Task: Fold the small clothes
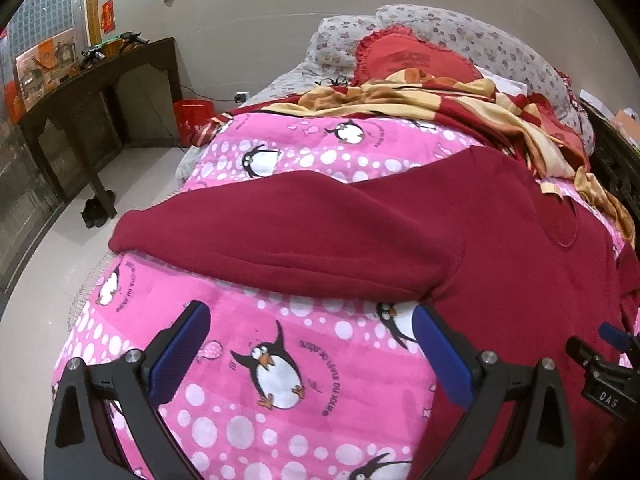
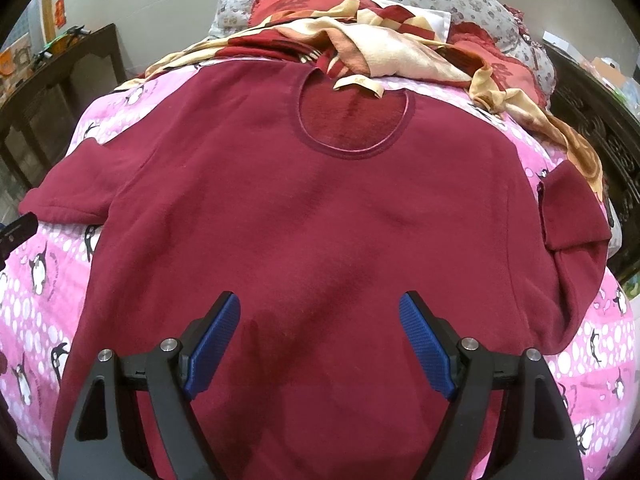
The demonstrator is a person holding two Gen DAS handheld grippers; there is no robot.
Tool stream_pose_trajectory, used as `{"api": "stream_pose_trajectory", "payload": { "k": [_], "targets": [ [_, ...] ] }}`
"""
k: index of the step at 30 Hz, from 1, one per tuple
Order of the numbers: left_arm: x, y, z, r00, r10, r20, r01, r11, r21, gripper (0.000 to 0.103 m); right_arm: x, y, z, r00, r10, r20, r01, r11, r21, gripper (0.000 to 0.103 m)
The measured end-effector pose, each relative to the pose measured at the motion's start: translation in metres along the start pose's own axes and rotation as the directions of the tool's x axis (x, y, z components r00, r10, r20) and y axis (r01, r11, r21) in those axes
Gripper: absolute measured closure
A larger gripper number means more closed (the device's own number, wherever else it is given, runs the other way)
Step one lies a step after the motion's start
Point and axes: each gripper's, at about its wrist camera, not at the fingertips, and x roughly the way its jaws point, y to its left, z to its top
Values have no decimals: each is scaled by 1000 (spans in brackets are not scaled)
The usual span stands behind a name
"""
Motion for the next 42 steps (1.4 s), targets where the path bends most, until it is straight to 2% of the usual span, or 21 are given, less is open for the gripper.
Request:
{"api": "stream_pose_trajectory", "payload": {
  "k": [6,14,17,20,22,24,28,33,35,37,38,39,40,42],
  "targets": [
    [5,19,7,1000,-4,-12,3,999,-35,0,3,2,2,1000,11,-4,-11,1000,5,14],
    [12,71,21,999,7,-32,-13,986,-167,0,2,16,7,999,53,10,-53,998,-18,14],
    [17,100,27,999,15,-38,-24,972,-234,0,3,23,8,997,72,10,-72,997,-36,14],
    [27,140,31,998,35,-50,-50,941,-334,3,1,28,7,996,82,17,-81,995,-52,14],
    [39,163,31,997,25,-77,-54,914,-402,10,1,30,7,996,83,14,-82,995,-58,14],
    [54,183,30,993,5,-115,-59,881,-470,24,3,30,7,996,88,8,-88,995,-56,14],
    [82,208,30,987,-58,-147,-38,815,-578,25,8,34,8,995,101,-4,-101,993,-57,14],
    [110,222,37,983,-71,-168,-51,780,-624,25,13,42,9,995,99,-15,-100,991,-84,14],
    [116,223,40,985,-44,-166,-69,782,-619,27,15,44,10,994,103,-21,-105,991,-83,14],
    [119,221,44,985,-29,-169,-79,800,-595,48,15,45,10,994,110,-24,-112,990,-82,14],
    [119,219,46,985,-43,-167,-64,808,-586,70,15,45,11,993,114,-23,-115,990,-83,14],
    [118,218,48,986,-70,-154,-35,806,-591,87,14,45,12,993,118,-19,-119,989,-84,16],
    [113,216,50,987,-82,-135,-15,801,-599,89,13,45,12,992,122,-14,-123,989,-84,18],
    [96,206,57,993,-59,-100,-9,819,-574,91,10,42,12,992,125,-4,-125,989,-79,20]
  ]
}}
